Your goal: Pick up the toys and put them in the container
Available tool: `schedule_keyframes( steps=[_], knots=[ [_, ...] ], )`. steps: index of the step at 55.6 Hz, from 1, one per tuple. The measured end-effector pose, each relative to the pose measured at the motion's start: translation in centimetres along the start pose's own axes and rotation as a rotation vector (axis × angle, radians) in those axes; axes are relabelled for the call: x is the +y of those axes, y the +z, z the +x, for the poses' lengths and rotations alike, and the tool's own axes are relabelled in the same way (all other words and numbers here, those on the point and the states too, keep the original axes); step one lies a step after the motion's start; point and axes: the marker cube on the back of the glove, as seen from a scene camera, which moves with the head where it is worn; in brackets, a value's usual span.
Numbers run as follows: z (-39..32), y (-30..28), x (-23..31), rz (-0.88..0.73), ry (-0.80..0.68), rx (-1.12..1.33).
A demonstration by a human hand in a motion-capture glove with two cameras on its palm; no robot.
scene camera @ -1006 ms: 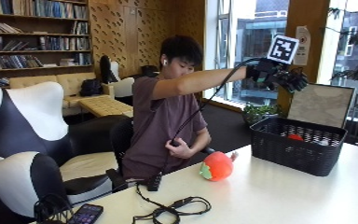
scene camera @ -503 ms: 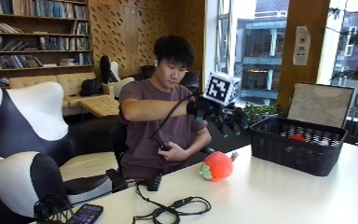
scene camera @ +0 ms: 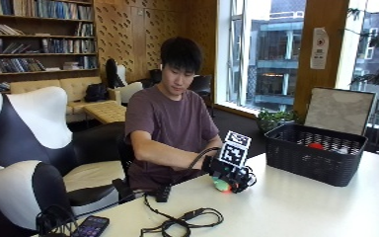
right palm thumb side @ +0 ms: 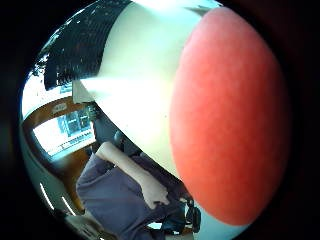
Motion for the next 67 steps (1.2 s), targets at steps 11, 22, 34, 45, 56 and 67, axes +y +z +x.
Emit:
schedule_keyframes(
  steps=[11, 22, 34, 45, 56, 67],
  knots=[
    [-0.5, -2.9, -2.2, 0.096, -0.010, -0.295],
    [1.2, -13.9, -4.4, 0.196, 0.073, -0.291],
    [-1.0, -26.6, -6.4, 0.302, 0.030, -0.088],
    [-9.6, -34.2, -11.1, 0.320, 0.125, 0.016],
    [-21.1, -35.9, -15.9, 0.301, 0.054, -0.061],
    [-29.7, -31.6, -18.7, 0.196, -0.304, 0.042]
  ],
)
